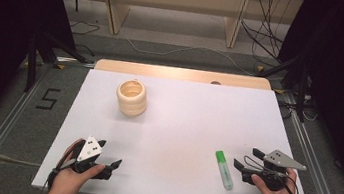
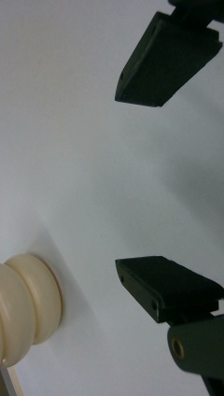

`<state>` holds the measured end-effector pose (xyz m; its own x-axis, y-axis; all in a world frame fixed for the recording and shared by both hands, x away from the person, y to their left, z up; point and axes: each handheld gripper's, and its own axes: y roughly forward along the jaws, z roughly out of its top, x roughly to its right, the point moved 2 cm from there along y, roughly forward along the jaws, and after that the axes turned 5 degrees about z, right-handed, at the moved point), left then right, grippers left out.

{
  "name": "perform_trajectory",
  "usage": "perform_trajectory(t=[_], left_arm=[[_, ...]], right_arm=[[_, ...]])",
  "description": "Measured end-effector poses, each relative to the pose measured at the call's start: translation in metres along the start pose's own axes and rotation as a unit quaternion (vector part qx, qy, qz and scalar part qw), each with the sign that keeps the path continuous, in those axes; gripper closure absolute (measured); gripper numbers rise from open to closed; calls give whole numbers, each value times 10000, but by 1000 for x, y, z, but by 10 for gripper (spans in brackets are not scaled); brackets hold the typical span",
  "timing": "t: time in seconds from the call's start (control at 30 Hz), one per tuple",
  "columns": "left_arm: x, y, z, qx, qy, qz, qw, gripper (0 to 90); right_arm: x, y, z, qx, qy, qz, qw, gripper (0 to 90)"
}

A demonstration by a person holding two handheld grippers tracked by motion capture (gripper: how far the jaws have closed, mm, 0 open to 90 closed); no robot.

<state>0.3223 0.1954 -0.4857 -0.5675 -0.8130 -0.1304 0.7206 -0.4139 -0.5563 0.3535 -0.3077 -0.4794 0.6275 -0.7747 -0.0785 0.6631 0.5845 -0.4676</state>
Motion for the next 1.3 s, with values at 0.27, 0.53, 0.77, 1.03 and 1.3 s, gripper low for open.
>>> perform_trajectory(t=[0.27,0.53,0.77,1.03,1.3], left_arm=[[-1,-2,-2,14,-32,14,10000,164],[-1,-2,-2,-2,4,38,10000,165],[-1,-2,-2,1,-18,49,10000,165],[1,0,-2,-3,-17,-8,10000,165],[3,1,1,2,56,-11,10000,170]], right_arm=[[0,3,2,20,17,-26,10000,164],[0,3,2,25,2,-2,10000,164],[-1,3,3,3,14,4,10000,163],[-11,-4,16,128,-211,139,9996,365],[-29,2,18,-368,-733,737,9939,743]])
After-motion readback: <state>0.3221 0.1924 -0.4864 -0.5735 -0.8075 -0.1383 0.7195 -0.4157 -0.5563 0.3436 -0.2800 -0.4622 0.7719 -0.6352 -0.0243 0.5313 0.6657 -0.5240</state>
